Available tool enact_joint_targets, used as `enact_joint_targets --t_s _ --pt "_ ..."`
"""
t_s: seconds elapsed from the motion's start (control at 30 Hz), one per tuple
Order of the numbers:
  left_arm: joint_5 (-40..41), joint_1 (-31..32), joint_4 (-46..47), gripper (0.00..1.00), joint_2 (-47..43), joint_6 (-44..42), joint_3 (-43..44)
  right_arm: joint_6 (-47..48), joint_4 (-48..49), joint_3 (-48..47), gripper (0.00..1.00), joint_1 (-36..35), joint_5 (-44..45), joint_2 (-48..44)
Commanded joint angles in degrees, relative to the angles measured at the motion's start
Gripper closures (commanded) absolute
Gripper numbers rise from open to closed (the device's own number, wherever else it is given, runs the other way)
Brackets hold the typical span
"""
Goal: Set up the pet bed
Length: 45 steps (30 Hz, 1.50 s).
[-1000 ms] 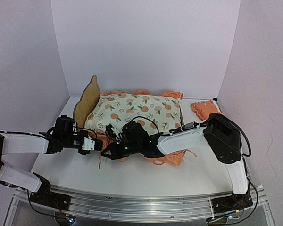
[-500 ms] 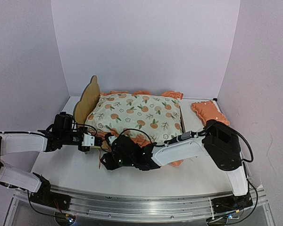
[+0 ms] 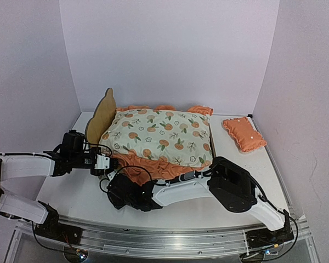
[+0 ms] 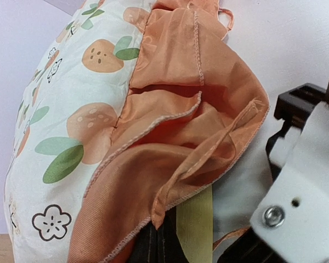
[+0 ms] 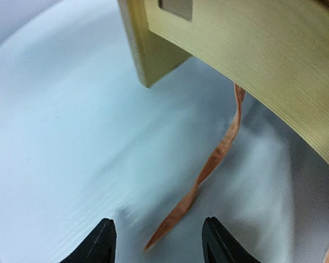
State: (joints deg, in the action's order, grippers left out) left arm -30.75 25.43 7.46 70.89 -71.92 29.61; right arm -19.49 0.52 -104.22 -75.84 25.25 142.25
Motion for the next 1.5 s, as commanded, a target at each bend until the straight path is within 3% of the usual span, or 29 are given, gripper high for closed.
enact_joint_targets --t_s 0.0,0.07,0.2,0.3,0.7,0.9,1.03,1.2,1.37,1.47 --pt "-0.7 0.0 -0.6 1.0 -1.2 1.1 1.7 3.9 -3.5 -4.8 0.46 0.4 4.7 3.4" --pt "-0.7 0.0 -0.7 1.0 -1.3 1.2 1.9 3.7 -4.1 -4.7 0.51 0.4 3.7 4.3" --pt "-0.3 0.0 -1.2 1.0 -1.5 2.1 2.4 1.7 -4.6 -0.6 0.82 0.9 0.6 2.0" --pt "-0.5 0.0 -2.2 1.0 -1.6 3.5 2.8 0.0 -4.6 4.0 0.99 1.8 -2.9 -2.0" --pt "-8.8 0.1 -10.7 1.0 -3.0 6.7 4.9 -3.4 2.2 21.1 1.0 5.3 -19.5 -20.6" --pt "-11.6 0.1 -8.1 1.0 -1.5 20.1 9.4 -4.4 2.4 27.6 1.0 6.9 -24.5 -28.8" --pt "-10.7 0.1 -7.7 1.0 -0.8 21.8 11.9 -6.1 2.4 33.2 1.0 8.0 -26.3 -33.3" --pt "-8.3 -0.3 -6.8 1.0 0.9 16.3 13.0 -7.2 1.6 37.0 1.0 8.1 -28.4 -35.8" --pt "-15.1 0.0 -19.6 1.0 -1.8 -2.5 11.2 -7.1 0.6 37.6 1.0 8.1 -33.7 -37.9" --pt "-13.8 2.9 -22.4 1.0 -4.4 -9.4 5.9 -6.8 0.8 35.3 1.0 8.1 -37.3 -37.7"
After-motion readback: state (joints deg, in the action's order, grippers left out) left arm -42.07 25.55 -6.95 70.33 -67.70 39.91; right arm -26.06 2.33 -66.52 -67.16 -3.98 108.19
